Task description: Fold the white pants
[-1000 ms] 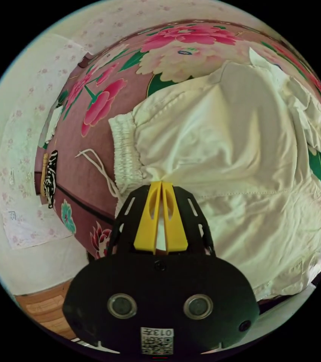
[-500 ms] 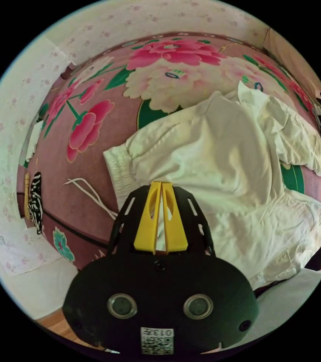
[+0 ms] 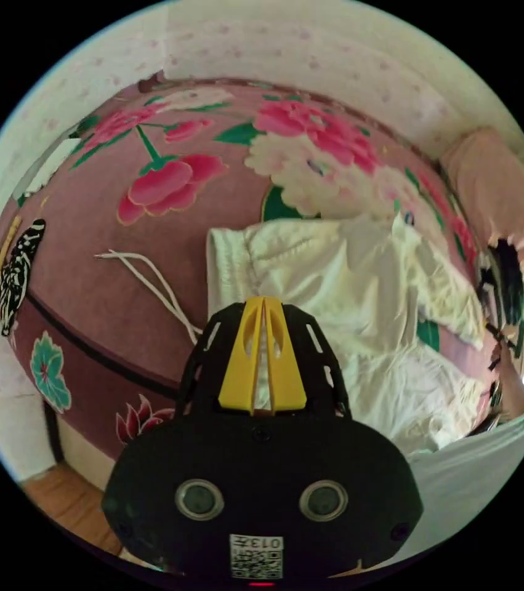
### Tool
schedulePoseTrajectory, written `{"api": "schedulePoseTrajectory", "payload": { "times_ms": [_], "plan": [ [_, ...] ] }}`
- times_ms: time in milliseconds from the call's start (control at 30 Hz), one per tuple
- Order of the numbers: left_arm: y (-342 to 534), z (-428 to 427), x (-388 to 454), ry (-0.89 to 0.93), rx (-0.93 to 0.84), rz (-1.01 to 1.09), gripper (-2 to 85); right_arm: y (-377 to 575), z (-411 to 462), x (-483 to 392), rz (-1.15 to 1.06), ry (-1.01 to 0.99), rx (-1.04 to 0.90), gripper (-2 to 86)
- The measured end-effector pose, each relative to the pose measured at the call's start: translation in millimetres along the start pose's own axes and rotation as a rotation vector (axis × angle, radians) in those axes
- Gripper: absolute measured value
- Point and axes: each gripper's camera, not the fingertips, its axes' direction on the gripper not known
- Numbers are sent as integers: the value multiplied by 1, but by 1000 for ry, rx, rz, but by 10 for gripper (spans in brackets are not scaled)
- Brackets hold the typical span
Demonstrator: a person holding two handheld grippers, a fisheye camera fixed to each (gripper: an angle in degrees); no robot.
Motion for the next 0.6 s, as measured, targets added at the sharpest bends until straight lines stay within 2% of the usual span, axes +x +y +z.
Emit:
{"api": "schedulePoseTrajectory", "payload": {
  "times_ms": [33, 100, 267, 467, 600],
  "plan": [
    [-11, -11, -3, -22, 46, 13, -2, -9, -16, 7, 2, -6, 45, 12],
    [-36, -8, 7, -88, 15, 119, -1, -28, -24, 4, -64, 82, 54, 25],
    [-104, 54, 81, -291, -151, 620, 17, -113, 8, -25, -310, 96, -72, 71],
    [-124, 112, 118, -264, -337, 938, 76, -189, 41, -81, -609, 97, -170, 98],
    [-124, 128, 121, -252, -416, 1007, 88, -212, 73, -99, -713, 95, -290, 105]
  ]
}}
